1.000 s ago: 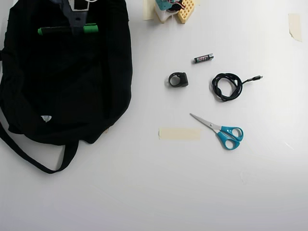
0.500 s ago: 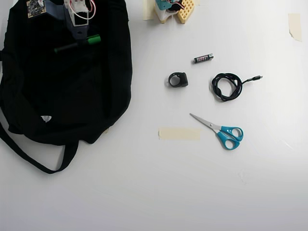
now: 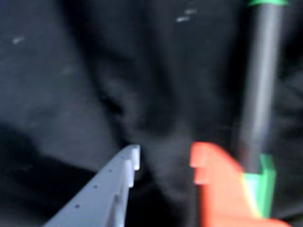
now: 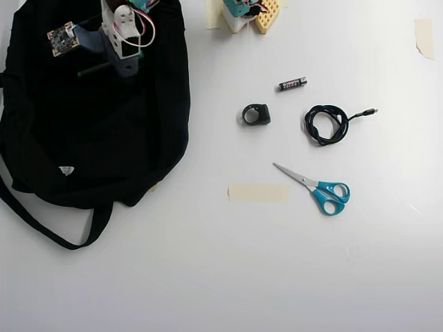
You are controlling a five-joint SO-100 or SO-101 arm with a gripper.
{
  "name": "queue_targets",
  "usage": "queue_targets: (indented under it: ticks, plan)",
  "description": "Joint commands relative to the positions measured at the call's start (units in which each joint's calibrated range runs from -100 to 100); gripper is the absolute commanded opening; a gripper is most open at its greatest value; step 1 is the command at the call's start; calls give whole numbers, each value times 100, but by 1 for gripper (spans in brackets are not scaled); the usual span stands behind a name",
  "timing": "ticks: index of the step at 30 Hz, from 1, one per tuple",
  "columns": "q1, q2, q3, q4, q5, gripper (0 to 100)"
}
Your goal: Put the green marker into the black bag
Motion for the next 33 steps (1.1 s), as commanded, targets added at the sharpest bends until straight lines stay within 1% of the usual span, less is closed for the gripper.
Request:
queue_targets:
  ticks: [1, 2, 5, 7, 11, 13, 15, 22, 26, 27, 33]
  plan:
    - [-544, -428, -71, 21, -21, 6]
    - [-671, -643, -17, 38, -26, 2]
    - [-1352, -1465, 19, 675, -31, 2]
    - [-1935, -1639, 19, 856, -31, 2]
    - [-3199, -1689, 19, 865, -37, 2]
    - [-3581, -2104, 127, 865, -120, 2]
    - [-3940, -2884, 783, 865, -131, 2]
    - [-4306, -3805, 1816, 598, -136, 2]
    - [-4381, -4635, 2715, 55, -419, 2]
    - [-4381, -4668, 2759, 29, -430, 2]
    - [-4561, -5955, 4368, -918, -592, 2]
